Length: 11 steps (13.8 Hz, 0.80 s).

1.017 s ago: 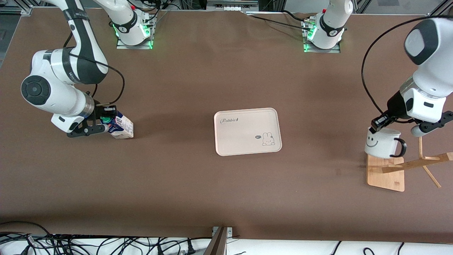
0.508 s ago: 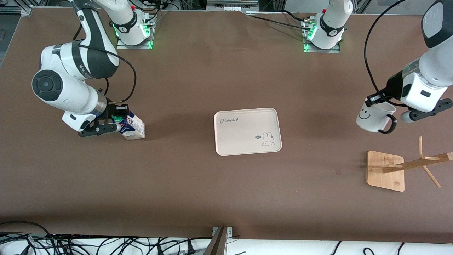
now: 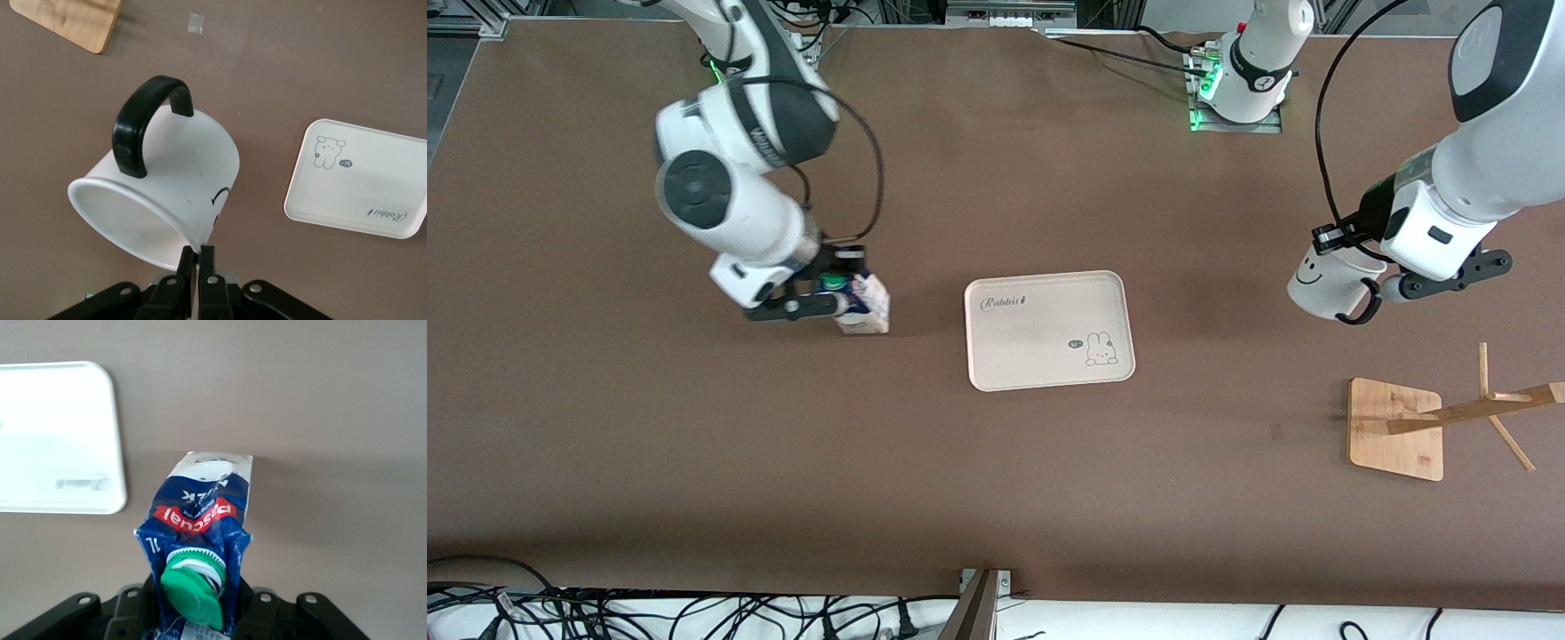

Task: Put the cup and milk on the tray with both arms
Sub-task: 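Carry the milk carton with the right gripper onto the white tray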

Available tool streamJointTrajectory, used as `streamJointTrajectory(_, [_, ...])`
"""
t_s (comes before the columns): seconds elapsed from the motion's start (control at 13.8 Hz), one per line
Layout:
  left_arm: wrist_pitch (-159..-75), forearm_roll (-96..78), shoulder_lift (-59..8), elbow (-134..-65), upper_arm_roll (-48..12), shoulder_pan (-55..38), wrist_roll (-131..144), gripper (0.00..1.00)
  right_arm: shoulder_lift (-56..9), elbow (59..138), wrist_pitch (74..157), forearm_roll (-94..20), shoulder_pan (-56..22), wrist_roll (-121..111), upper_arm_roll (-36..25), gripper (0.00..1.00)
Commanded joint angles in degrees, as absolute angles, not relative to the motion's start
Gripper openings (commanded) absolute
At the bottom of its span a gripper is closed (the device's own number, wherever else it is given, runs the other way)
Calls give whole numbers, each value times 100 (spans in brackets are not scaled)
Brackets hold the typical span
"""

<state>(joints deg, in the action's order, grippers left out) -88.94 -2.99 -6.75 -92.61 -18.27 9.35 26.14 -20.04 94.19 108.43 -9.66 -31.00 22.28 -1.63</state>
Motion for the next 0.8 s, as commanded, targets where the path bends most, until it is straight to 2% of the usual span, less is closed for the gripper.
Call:
streamJointTrajectory(0.0, [-8544,-220,-756,-9035,-1819,914,2523,0,-2845,8308,10722,-1090,-3620,2872,-229,38])
streamJointTrajectory(0.29, [-8033,-281,-834,-8833,-1819,888,2531,0,-3681,7393,11038,-1072,-4253,3453,-229,38])
streamJointTrajectory(0.73, [-8016,-273,-896,-8684,-1819,888,2540,0,-3964,7295,11426,-774,-4386,3314,-237,39])
